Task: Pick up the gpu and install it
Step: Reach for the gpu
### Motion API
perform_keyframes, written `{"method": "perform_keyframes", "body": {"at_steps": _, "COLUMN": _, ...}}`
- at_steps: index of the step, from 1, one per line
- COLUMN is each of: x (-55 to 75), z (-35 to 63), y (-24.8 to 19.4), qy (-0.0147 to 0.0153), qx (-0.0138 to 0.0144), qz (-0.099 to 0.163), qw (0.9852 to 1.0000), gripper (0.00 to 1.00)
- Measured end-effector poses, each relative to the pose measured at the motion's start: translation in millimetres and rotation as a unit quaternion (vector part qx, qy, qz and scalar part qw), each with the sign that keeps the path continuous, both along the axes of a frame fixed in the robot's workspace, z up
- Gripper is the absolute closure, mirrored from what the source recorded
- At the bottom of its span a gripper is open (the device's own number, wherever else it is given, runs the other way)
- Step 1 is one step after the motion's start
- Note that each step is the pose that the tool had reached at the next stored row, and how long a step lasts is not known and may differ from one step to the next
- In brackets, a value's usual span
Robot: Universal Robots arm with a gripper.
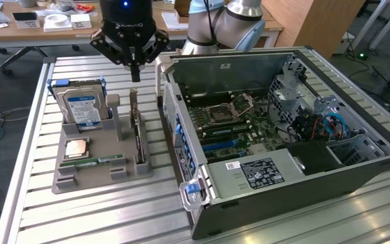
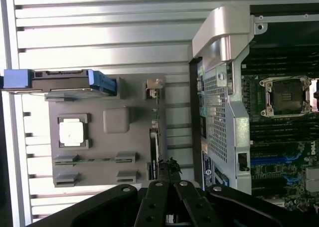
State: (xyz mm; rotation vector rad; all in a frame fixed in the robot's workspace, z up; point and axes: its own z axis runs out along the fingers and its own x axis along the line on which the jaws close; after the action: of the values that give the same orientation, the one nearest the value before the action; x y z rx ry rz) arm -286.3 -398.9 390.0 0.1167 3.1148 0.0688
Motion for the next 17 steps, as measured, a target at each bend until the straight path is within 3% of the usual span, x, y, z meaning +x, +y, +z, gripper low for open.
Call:
{"method": "perform_keyframes", "body": {"at_steps": 6, "x": -10.3, "z": -0.5, "y": 0.0, "qy": 0.0004, "qx": 0.0000, "qz": 0.000, "qw": 1.0000, "gripper": 0.89}}
{"method": "perform_keyframes", "body": {"at_steps": 17, "x": -11.8, "z": -0.5, "y": 0.0, "qy": 0.0004, "qx": 0.0000, "qz": 0.000, "qw": 1.0000, "gripper": 0.89}}
